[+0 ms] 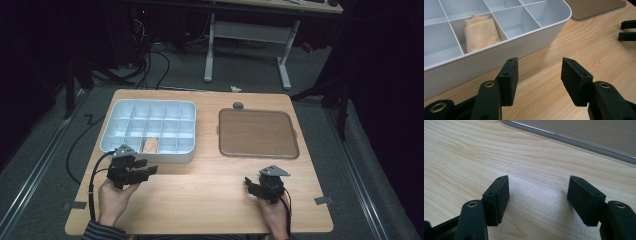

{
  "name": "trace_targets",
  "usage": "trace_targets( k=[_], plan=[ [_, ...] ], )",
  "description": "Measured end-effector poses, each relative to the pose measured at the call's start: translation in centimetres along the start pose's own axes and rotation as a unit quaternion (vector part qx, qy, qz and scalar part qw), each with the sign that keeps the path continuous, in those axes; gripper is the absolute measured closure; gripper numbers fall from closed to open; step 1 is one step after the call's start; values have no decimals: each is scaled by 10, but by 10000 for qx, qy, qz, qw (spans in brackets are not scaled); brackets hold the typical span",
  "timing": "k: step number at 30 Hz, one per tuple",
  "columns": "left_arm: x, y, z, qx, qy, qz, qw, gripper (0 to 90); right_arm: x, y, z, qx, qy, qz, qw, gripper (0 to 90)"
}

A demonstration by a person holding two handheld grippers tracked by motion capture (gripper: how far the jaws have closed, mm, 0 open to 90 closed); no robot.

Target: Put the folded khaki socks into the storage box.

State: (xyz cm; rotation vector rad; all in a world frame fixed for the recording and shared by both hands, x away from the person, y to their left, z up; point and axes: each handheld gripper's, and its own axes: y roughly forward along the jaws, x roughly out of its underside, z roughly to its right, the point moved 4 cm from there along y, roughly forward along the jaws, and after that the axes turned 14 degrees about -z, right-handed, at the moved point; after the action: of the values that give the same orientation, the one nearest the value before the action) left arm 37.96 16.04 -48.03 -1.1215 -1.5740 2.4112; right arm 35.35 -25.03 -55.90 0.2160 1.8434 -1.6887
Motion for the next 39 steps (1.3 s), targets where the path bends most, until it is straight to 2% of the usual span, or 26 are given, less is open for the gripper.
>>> trace_targets(
  k=[27, 39],
  plan=[
    [9, 20, 9, 176, -66, -69, 9998, 476, 0, 0, 0, -2, -1, 1, 10000, 341],
    [12, 35, 14, 254, -55, -200, 9995, 473, 0, 0, 0, -3, 6, -3, 10000, 339]
  ],
)
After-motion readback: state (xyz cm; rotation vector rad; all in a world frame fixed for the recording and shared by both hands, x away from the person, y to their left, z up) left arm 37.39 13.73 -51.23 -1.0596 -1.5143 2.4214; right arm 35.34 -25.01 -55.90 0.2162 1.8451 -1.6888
